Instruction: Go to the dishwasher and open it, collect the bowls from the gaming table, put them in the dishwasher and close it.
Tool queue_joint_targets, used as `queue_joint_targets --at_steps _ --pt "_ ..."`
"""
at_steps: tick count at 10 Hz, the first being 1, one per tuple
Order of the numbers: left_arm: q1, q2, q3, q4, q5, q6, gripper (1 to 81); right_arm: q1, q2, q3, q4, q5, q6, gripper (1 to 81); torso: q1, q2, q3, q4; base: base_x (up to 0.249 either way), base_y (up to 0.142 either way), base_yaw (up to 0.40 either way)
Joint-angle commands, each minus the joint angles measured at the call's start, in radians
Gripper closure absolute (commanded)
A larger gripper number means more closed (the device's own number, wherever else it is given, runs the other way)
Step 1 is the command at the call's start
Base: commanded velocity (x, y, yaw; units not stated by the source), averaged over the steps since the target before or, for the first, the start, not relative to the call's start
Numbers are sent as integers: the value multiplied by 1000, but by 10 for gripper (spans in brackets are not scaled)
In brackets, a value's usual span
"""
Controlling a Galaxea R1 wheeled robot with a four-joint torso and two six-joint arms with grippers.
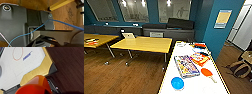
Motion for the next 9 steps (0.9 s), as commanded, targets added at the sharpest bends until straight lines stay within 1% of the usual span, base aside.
queue_joint_targets --at_steps 1,3,5,7,9 --pt "-51 -225 244 20 -6 3 10 -127 77 -130 -62 228 -33 811 0 0 0 0 0 0 0" --pt "-68 -324 333 20 -40 0 10 -156 135 -165 -85 231 -33 811 0 0 0 0 0 0 0" --pt "-113 -422 448 9 -43 -2 10 -202 217 -225 -107 265 -33 811 0 0 0 0 0 0 0" --pt "-169 -511 575 8 -43 -11 10 -242 274 -259 -128 298 -34 811 0 0 0 0 0 0 0" --pt "-218 -568 660 6 -43 -16 10 -253 324 -279 -139 301 -36 811 0 0 0 0 0 0 0"
